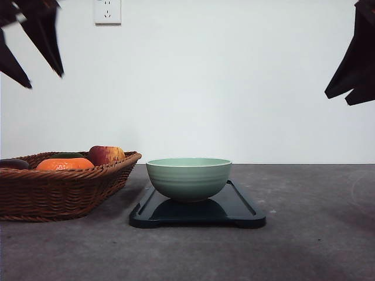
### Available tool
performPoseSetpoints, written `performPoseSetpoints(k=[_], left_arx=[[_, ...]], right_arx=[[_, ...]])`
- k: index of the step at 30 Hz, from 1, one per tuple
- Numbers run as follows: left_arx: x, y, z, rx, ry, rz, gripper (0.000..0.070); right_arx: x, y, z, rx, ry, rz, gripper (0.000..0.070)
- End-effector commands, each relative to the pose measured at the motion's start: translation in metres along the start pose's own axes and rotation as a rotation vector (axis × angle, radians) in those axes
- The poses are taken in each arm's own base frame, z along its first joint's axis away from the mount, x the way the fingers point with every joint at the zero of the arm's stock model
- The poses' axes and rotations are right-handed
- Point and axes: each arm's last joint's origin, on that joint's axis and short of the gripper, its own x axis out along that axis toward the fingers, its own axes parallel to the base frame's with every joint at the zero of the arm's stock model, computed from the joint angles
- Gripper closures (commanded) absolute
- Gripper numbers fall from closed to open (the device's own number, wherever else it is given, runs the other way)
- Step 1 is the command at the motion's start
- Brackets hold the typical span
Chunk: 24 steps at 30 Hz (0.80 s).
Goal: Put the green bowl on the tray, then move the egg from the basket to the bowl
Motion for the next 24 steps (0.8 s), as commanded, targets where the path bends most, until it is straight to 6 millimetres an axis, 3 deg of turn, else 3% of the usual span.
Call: performPoseSetpoints(k=[1, 3, 10, 16, 24], left_arx=[[0.011, -0.004, 0.01, 0.049, 0.017, 0.047, 0.0283], [0.024, -0.008, 0.018, 0.069, 0.051, 0.068, 0.0247], [0.074, -0.013, 0.033, 0.085, 0.119, 0.087, 0.0243], [0.11, -0.008, 0.031, 0.087, 0.163, 0.13, 0.0243], [0.141, -0.003, 0.026, 0.086, 0.202, 0.165, 0.0243]], right_arx=[[0.0, 0.001, 0.002, 0.009, -0.006, 0.006, 0.0486], [-0.001, 0.001, 0.002, 0.01, -0.006, 0.006, 0.0486], [0.0, 0.001, 0.002, 0.009, -0.007, 0.005, 0.0486], [0.0, 0.001, 0.002, 0.009, -0.008, -0.001, 0.0486], [0.0, 0.001, 0.003, 0.009, -0.013, -0.024, 0.0486]])
